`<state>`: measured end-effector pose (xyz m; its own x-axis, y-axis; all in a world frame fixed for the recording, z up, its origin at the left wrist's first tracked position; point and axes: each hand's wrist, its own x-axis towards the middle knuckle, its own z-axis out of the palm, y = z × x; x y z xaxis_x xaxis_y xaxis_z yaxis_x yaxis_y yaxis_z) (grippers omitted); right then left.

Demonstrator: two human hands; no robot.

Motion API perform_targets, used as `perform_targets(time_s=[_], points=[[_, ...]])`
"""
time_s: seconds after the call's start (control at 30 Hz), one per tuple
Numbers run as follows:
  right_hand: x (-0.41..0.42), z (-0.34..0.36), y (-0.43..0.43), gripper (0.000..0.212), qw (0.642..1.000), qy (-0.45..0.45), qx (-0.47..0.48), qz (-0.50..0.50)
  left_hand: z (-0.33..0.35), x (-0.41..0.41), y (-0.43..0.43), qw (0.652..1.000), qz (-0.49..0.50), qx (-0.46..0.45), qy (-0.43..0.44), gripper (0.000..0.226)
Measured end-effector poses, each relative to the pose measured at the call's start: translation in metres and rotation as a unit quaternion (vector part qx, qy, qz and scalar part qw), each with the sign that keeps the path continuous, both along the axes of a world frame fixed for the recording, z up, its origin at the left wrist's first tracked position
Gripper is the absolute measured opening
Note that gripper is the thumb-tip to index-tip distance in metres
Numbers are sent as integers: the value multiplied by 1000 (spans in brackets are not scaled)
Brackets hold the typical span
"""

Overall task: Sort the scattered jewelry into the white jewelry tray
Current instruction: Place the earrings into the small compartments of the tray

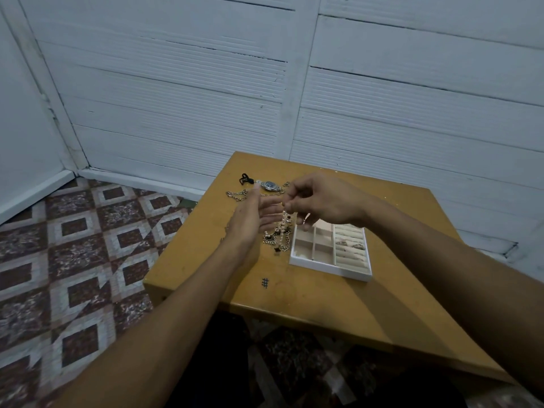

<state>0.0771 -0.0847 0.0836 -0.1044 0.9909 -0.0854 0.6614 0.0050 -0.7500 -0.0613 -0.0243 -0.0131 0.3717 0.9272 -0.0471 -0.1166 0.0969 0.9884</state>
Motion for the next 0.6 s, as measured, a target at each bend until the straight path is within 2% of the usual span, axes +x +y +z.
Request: perform_targets(time_s=[0.27, 0.6], points=[[24, 25, -5, 7, 998, -50, 21, -30, 13, 32, -16, 983, -117, -122, -71, 77], [49, 31, -6, 10, 993, -90, 30, -66, 8, 58, -38, 942, -179, -264, -106, 58]])
